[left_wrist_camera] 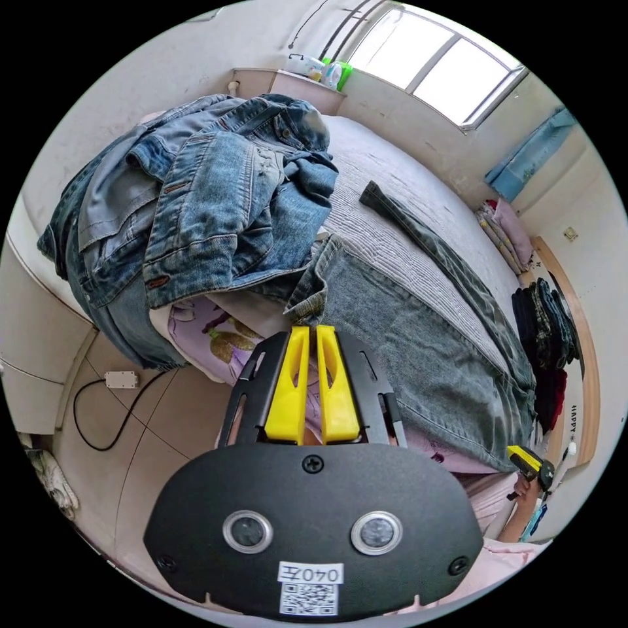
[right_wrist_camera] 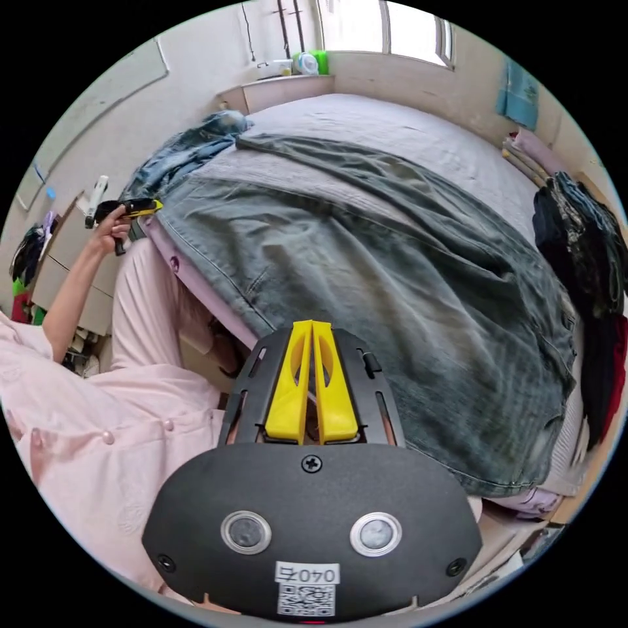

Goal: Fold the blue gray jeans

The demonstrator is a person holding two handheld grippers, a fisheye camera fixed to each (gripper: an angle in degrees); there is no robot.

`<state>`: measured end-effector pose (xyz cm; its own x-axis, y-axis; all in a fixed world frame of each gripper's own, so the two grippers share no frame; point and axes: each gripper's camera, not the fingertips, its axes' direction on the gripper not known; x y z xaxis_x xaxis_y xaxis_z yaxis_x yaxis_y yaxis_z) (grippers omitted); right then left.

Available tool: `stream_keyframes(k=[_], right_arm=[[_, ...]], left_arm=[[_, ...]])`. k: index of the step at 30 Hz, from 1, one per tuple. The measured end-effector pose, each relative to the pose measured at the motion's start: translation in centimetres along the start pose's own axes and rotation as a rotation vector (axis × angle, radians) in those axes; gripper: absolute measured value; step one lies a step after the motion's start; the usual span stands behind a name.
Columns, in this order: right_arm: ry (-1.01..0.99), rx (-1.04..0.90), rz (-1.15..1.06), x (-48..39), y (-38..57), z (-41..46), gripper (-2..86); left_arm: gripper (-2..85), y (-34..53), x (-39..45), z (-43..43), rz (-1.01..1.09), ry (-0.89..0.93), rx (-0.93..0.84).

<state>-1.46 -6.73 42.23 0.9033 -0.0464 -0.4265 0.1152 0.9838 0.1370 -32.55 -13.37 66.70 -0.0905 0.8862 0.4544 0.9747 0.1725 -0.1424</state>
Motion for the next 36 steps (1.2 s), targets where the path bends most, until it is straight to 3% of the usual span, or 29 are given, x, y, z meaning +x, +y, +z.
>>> stream_keyframes(k=[3, 4, 9, 14, 17, 26, 36], right_arm=[[0.101, -0.096, -0.029, 2.4, 2.1, 1.5, -1.0], [0.089, -0.089, 0.049, 5.0, 3.6, 0.3, -1.0], [0.463, -0.081, 0.529, 18.1, 14.1, -6.9, -0.9], [0.181, 0.214, 0.988, 29.3, 27.5, -11.6, -0.3], [0.072, 0.275, 1.09, 32.3, 31.5, -10.8, 2.8], [-0.22, 0.459, 1.193, 36.9, 38.2, -9.4, 7.0], [-0.304, 0.473, 1.252, 40.3, 42.5, -9.8, 6.2]], left_arm=[[-1.0, 0.5, 1.2, 1.7, 0.035, -0.049, -0.01], [-1.0, 0.5, 1.5, 1.9, 0.044, -0.06, -0.012], [-1.1, 1.2, 4.0, 4.5, 0.11, -0.145, -0.025], [-1.2, 2.0, 5.6, 6.3, 0.119, -0.192, -0.016], [-1.2, 2.2, 6.1, 7.3, 0.108, -0.198, -0.022], [-1.3, 2.2, 6.9, 9.7, 0.076, -0.175, -0.04], [-1.4, 1.9, 7.8, 11.6, 0.068, -0.157, -0.041]])
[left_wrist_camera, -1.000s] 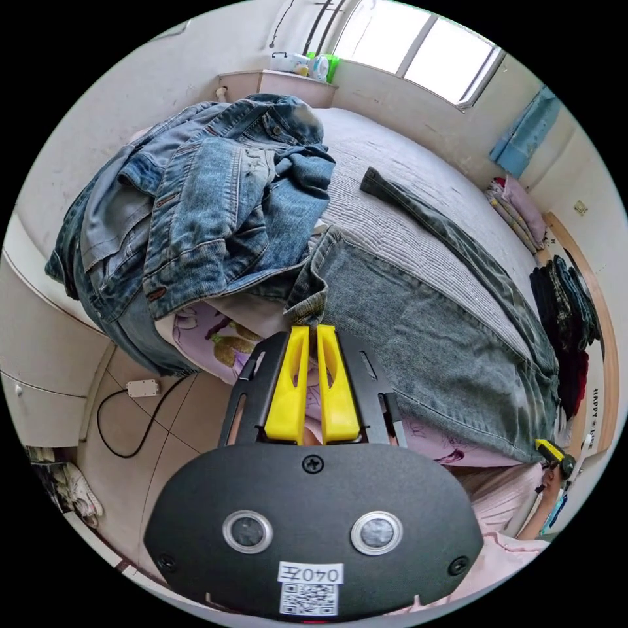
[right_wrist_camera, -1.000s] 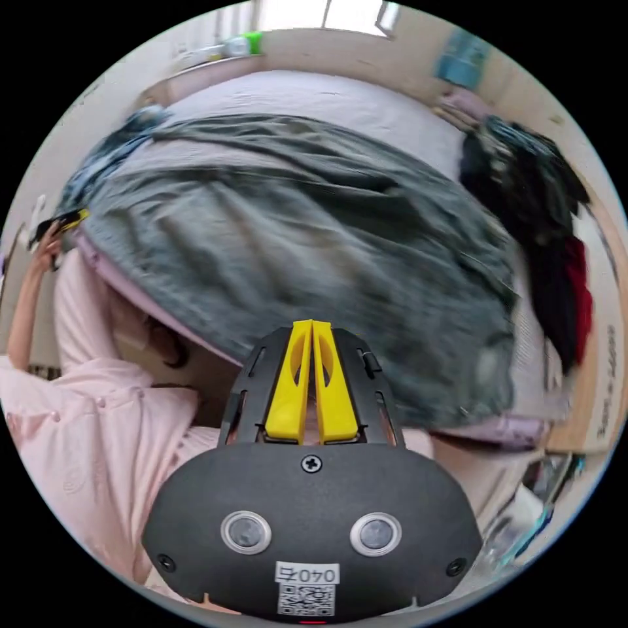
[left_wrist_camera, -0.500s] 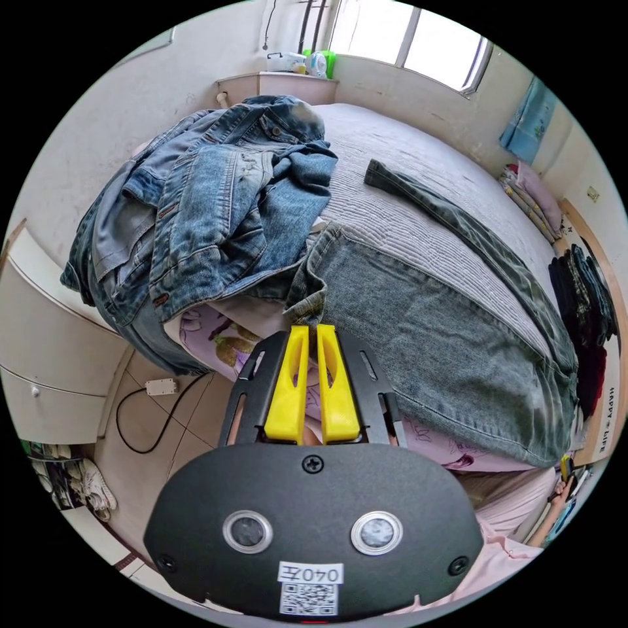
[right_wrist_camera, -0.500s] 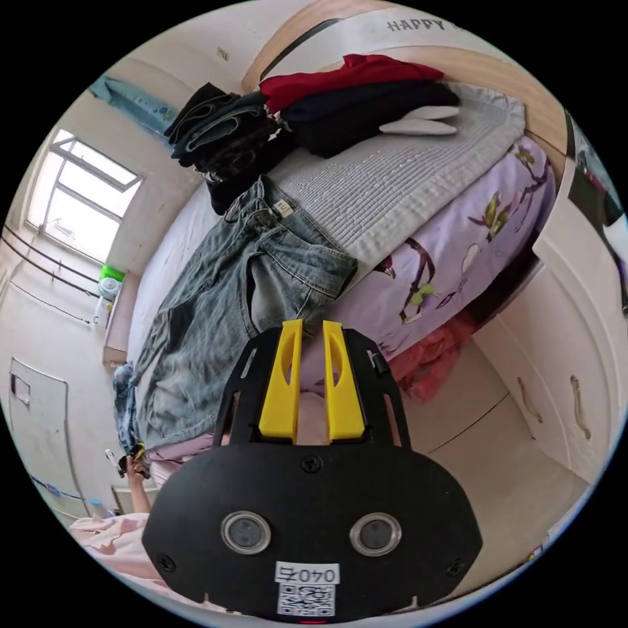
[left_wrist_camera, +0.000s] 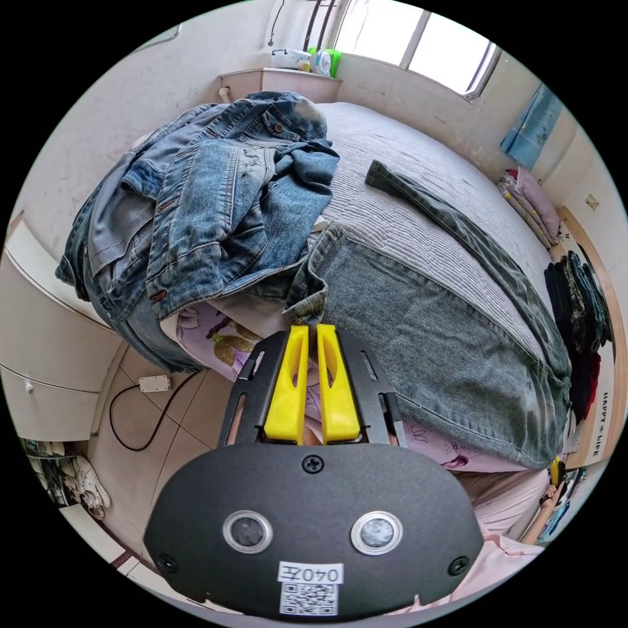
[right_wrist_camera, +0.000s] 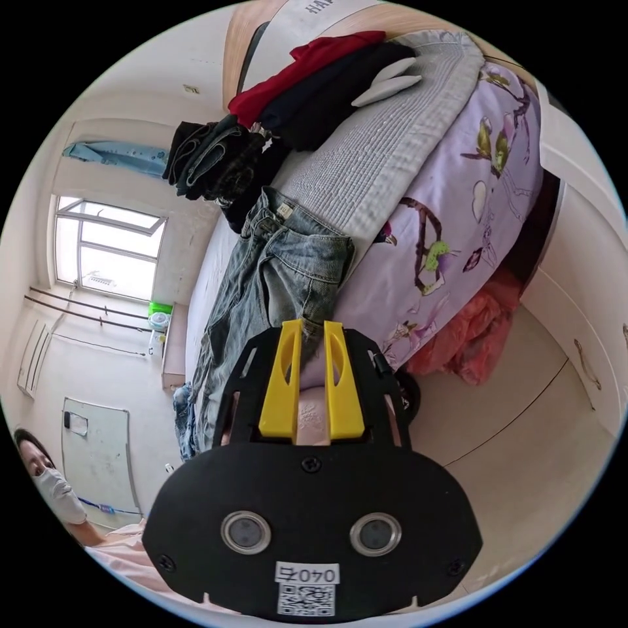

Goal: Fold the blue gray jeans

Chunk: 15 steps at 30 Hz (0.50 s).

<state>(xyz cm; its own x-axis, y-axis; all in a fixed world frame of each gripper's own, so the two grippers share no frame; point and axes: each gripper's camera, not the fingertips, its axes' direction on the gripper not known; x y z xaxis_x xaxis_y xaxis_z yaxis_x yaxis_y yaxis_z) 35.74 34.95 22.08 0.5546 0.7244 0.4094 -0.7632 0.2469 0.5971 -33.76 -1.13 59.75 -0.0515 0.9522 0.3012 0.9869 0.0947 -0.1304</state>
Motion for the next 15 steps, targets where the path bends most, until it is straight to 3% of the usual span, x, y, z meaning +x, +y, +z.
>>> stream_keyframes(k=[9, 15], right_arm=[[0.014, -0.005, 0.037, 2.0, -1.9, -1.4, 8.4], [-0.167, -0.041, 0.044, 3.2, -2.9, -1.1, 7.8]], left_arm=[[-1.4, -1.1, 1.5, 0.8, 0.02, -0.024, -0.011], [-1.4, -2.2, 2.6, 0.9, 0.047, -0.056, -0.019]])
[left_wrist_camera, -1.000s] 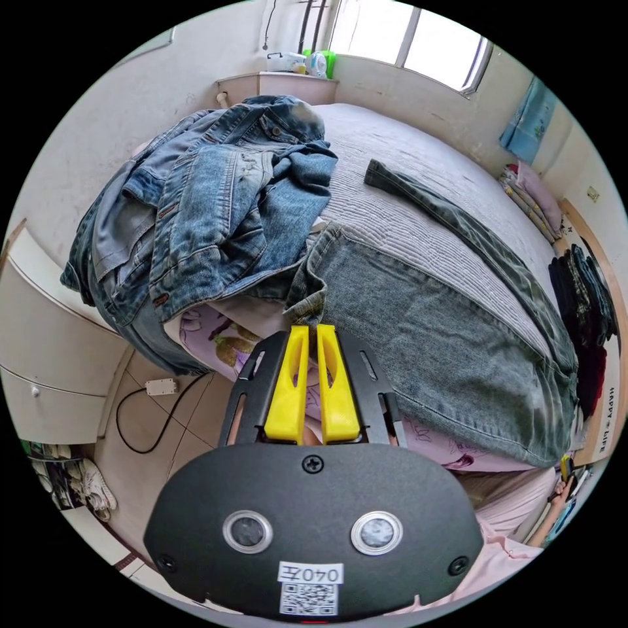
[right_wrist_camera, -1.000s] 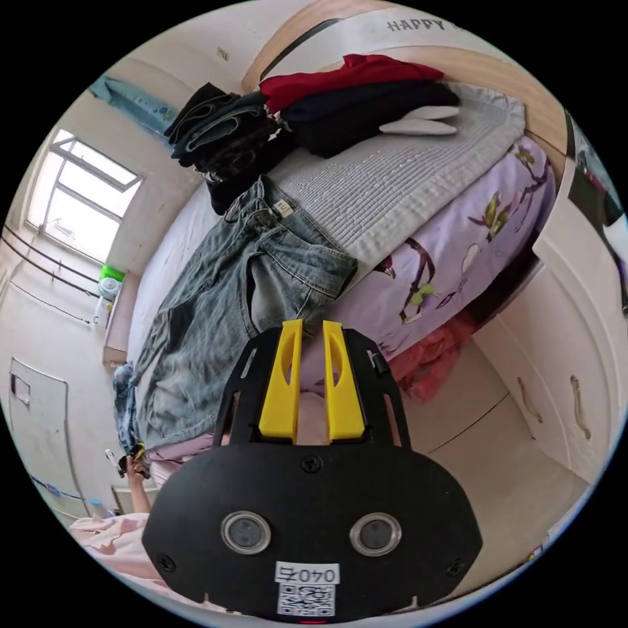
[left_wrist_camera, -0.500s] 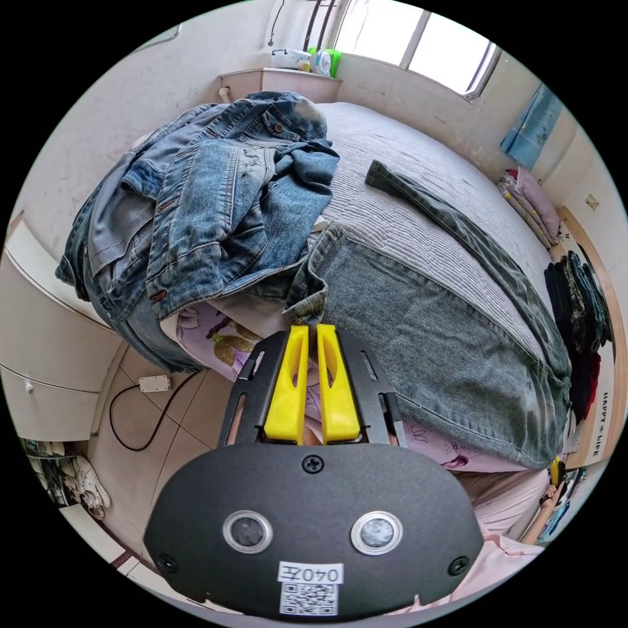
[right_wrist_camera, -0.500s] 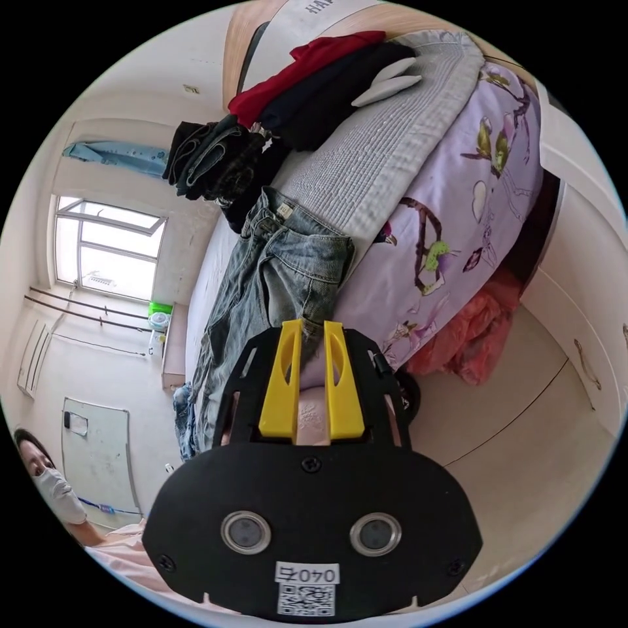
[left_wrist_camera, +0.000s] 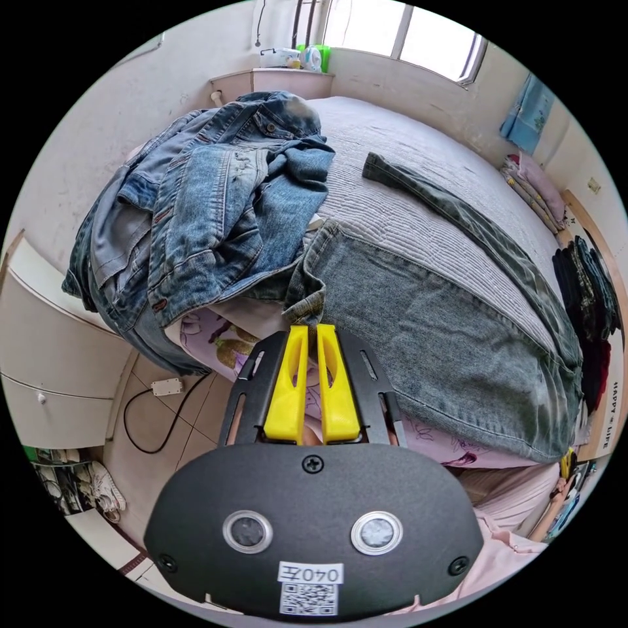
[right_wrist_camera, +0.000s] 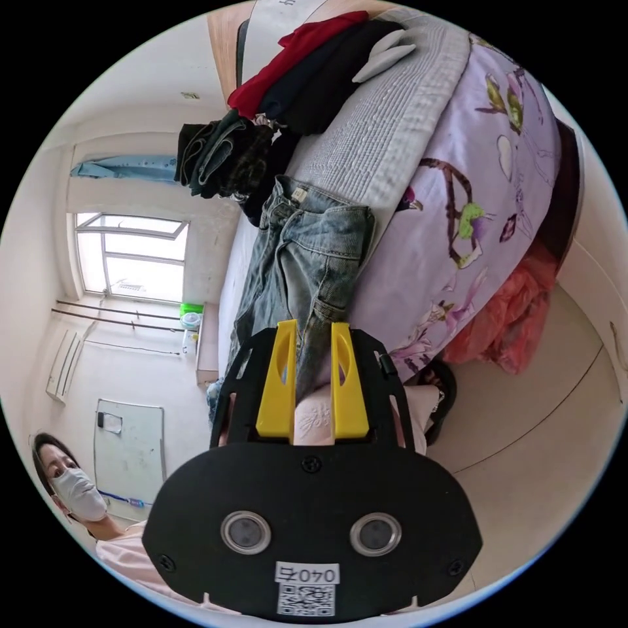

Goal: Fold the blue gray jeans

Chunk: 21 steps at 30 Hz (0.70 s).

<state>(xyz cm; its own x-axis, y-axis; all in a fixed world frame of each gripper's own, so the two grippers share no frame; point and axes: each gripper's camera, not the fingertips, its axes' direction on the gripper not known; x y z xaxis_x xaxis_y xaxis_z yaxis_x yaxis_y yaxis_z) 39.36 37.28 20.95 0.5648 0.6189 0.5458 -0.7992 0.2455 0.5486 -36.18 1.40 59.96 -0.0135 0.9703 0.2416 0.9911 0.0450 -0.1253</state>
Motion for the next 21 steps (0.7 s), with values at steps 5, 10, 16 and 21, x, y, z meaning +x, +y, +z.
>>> stream_keyframes(k=[5, 10, 16, 21], right_arm=[[-0.021, 0.032, 0.004, 0.3, -0.7, -0.9, 6.6], [-0.005, 0.037, 0.017, 0.8, -1.0, -1.5, 6.5], [-0.01, 0.04, 0.009, 0.4, -1.4, -1.9, 2.9], [-0.054, 0.063, -0.075, -2.0, -1.5, -3.2, -0.7]], left_arm=[[-1.2, -1.0, -0.2, -0.2, -0.02, 0.025, 0.004], [-1.2, -2.4, -0.5, -0.7, -0.033, 0.033, -0.006], [-1.1, -4.5, -1.5, -1.7, -0.06, 0.043, -0.019], [-0.9, -6.5, -4.3, -4.3, -0.122, 0.177, -0.001]])
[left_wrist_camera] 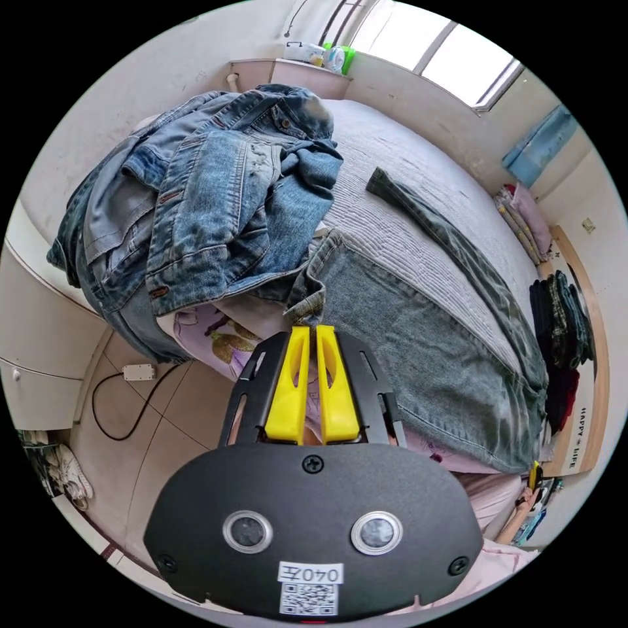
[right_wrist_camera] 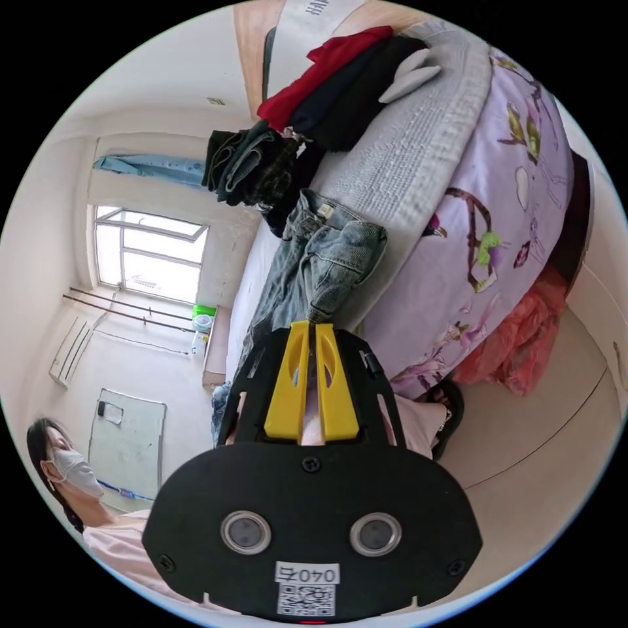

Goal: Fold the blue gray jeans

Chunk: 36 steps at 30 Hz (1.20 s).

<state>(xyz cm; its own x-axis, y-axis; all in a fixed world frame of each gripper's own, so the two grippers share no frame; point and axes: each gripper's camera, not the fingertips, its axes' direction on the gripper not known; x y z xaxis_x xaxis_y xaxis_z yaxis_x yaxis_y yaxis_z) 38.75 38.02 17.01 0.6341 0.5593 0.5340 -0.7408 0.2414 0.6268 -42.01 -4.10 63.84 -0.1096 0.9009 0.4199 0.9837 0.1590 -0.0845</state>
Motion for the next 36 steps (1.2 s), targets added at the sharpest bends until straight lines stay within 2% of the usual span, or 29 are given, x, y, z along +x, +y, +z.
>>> stream_keyframes(k=[6, 14, 25, 30, 33, 36], right_arm=[[-0.047, 0.011, -0.101, -4.9, -1.2, -1.1, -1.0], [-0.039, 0.036, -0.241, -14.2, -6.3, 0.6, -1.0], [0.087, -0.013, -0.267, -24.0, -17.3, 13.3, -1.0], [0.193, 0.011, -0.251, -26.0, -20.5, 20.8, -0.9], [0.294, 0.006, -0.227, -26.2, -21.3, 26.0, -0.8], [0.359, 0.004, -0.197, -25.9, -21.7, 29.8, -0.2]], left_arm=[[-0.9, -3.8, -3.0, -5.7, -0.095, 0.318, 0.09], [-0.9, -11.9, -1.1, -9.8, -0.179, 0.458, 0.197], [-1.0, -30.0, 8.0, -3.6, -0.254, 0.382, 0.182], [-1.0, -38.8, 12.9, 4.3, -0.286, 0.263, 0.106], [-1.1, -41.7, 15.0, 9.7, -0.294, 0.169, 0.076], [-1.2, -43.4, 15.9, 14.2, -0.322, 0.155, 0.055]])
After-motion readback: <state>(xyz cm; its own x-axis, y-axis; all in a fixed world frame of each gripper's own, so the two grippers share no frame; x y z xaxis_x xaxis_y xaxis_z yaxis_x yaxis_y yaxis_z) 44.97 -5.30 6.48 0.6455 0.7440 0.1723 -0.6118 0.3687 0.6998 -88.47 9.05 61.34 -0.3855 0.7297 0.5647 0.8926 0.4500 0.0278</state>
